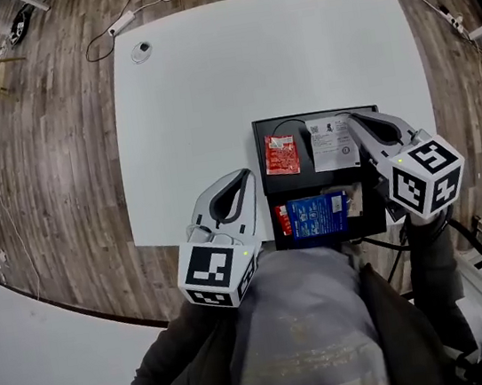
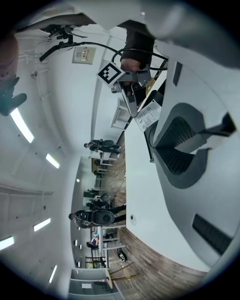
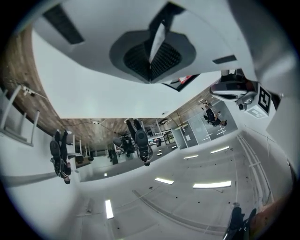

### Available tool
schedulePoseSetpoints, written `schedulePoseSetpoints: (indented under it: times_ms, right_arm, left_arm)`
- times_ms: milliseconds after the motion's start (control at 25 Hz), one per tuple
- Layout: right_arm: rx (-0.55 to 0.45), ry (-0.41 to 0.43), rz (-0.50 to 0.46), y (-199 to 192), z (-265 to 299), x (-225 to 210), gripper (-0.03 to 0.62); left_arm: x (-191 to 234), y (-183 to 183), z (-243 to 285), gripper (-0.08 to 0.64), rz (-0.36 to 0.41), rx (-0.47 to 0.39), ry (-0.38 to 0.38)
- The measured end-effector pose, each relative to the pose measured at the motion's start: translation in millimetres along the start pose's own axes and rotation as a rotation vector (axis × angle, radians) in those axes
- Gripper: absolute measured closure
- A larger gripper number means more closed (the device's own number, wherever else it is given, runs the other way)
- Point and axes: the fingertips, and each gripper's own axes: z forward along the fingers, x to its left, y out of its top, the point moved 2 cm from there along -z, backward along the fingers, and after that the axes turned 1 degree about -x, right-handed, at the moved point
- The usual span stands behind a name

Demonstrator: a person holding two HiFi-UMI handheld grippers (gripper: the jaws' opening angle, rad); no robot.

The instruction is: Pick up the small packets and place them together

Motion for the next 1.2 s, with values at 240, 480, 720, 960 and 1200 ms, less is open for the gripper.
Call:
schedulePoseSetpoints:
  times_ms: [240,480,720,960,1200]
  right_arm:
    - [-0.020,-0.042,0.027,-4,10,-10,0.494]
    - [-0.103,-0.136,-0.013,14,-3,-15,0.480]
    - [-0.131,-0.168,-0.043,20,-23,0,0.479]
    - [-0.130,-0.208,-0.024,3,-46,17,0.479]
    - [-0.108,-0.238,0.015,-28,-66,34,0.480]
  left_arm:
    - [2,-5,-1,0.558,-0.009,0.009,0.020]
    - [5,-4,-8,0.558,-0.011,0.000,0.030]
    - [0,-1,-13,0.558,0.004,-0.019,-0.009]
    - [-11,-2,-21,0.558,0.027,-0.027,-0.071]
    - [-27,-10,-25,0.558,0.051,-0.012,-0.153]
